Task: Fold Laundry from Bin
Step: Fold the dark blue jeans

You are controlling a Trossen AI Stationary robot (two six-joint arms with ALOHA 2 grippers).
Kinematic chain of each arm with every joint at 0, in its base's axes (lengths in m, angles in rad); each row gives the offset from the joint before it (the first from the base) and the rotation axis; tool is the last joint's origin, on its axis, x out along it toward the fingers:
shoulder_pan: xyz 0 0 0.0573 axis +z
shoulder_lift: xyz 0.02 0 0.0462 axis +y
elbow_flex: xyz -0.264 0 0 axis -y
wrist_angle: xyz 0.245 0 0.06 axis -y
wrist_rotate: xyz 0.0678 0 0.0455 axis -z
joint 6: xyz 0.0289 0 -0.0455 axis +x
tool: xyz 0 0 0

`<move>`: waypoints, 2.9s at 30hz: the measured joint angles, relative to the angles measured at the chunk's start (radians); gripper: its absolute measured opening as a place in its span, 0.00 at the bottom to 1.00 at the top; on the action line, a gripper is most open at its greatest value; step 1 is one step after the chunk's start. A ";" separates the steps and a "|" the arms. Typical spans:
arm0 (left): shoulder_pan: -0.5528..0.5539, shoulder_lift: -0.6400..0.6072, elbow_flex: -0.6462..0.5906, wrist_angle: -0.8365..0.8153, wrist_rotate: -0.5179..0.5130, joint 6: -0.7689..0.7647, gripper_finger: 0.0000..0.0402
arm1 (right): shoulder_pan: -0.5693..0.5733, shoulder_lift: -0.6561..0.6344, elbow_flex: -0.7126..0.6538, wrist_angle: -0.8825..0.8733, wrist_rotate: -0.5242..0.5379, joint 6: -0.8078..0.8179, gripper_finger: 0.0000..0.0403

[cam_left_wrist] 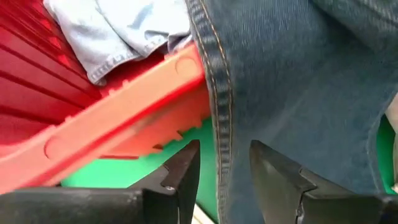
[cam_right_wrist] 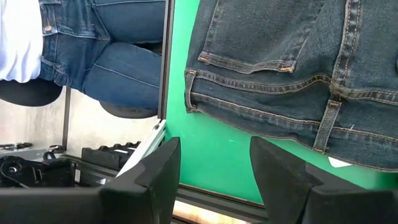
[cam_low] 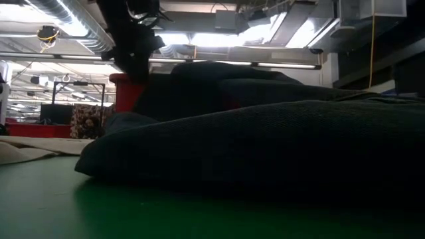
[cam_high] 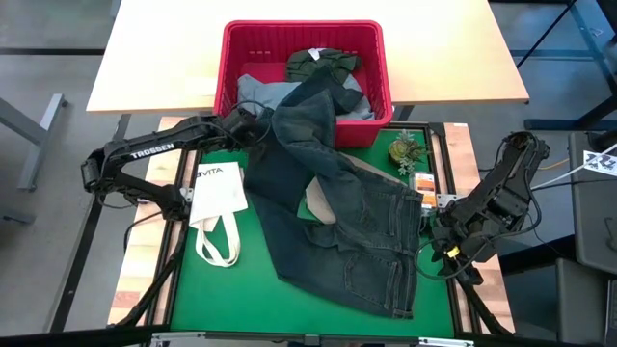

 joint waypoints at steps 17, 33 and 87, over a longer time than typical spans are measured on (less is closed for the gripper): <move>0.025 0.103 0.000 0.118 0.075 0.073 0.33 | 0.000 0.000 0.000 0.000 0.033 -0.043 0.48; -0.041 -0.040 0.000 0.119 0.115 0.055 0.02 | 0.000 0.000 0.000 0.076 0.142 -0.048 0.48; -0.627 0.086 0.000 0.942 -0.044 -0.197 0.02 | -0.415 0.327 0.001 1.050 0.601 -0.647 0.48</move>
